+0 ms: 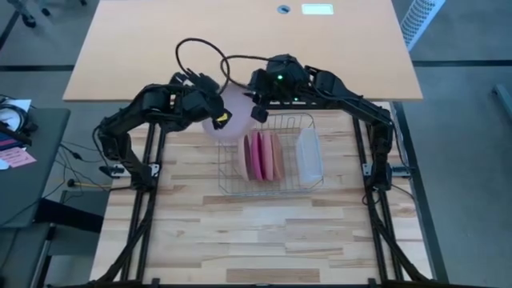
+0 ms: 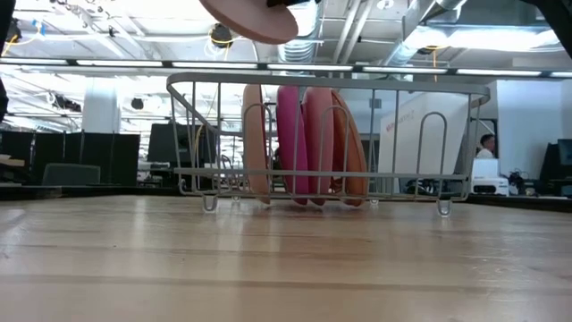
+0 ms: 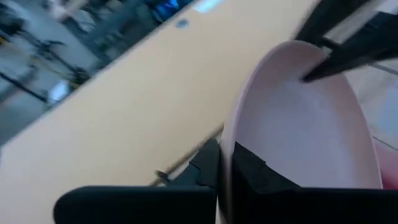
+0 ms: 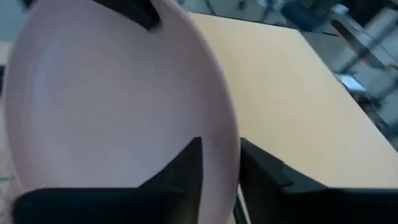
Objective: Sort dishes
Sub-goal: Put the beige plate in the dish rack
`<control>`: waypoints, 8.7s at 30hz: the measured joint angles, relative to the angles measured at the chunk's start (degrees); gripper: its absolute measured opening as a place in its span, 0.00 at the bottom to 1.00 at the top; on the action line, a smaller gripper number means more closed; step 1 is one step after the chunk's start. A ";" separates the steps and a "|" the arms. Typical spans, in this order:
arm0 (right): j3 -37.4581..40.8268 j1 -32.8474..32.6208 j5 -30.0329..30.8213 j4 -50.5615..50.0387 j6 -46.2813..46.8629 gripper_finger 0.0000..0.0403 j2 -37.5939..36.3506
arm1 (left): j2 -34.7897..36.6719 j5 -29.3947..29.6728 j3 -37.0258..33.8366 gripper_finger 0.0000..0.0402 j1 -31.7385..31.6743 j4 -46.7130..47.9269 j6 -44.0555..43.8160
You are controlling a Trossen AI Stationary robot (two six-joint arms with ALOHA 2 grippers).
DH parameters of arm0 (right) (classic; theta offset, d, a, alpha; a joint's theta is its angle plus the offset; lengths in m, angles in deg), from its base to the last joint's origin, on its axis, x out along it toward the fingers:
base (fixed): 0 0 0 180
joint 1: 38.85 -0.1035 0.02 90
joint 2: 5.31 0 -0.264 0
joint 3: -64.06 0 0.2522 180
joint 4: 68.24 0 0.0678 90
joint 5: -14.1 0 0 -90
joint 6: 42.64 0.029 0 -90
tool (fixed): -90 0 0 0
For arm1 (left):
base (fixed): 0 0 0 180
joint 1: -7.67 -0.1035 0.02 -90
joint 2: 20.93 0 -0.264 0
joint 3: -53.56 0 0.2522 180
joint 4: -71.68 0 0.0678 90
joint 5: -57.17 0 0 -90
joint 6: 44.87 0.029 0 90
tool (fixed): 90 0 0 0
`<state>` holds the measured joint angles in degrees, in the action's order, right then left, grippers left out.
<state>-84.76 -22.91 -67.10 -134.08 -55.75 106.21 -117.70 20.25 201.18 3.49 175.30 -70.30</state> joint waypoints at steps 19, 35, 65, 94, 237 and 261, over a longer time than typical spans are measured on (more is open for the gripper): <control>0.01 5.97 9.45 -1.89 1.05 0.49 -13.94 | 7.20 30.22 -26.33 0.00 7.92 0.20 -46.56; 1.56 7.28 -4.39 -9.67 6.70 0.50 -13.50 | 7.19 27.74 -37.31 0.00 15.80 0.14 -59.27; 1.59 0.55 5.06 0.20 -5.71 0.34 0.11 | 8.85 33.53 -36.98 0.00 14.92 0.17 -52.63; 0.23 0.01 8.15 5.55 -27.68 0.00 -0.08 | 17.94 15.34 -37.00 0.36 21.23 0.10 -57.58; 95.38 -21.95 27.60 107.58 106.72 0.47 -41.90 | 19.04 16.24 -33.81 0.01 5.18 -81.48 45.52; 70.43 -15.97 23.79 134.69 117.89 0.47 -12.93 | 22.11 4.09 -33.86 0.00 5.22 -79.12 54.46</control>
<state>-14.33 -38.88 -43.32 0.61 62.14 93.28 -95.60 24.35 167.33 8.71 96.18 -15.84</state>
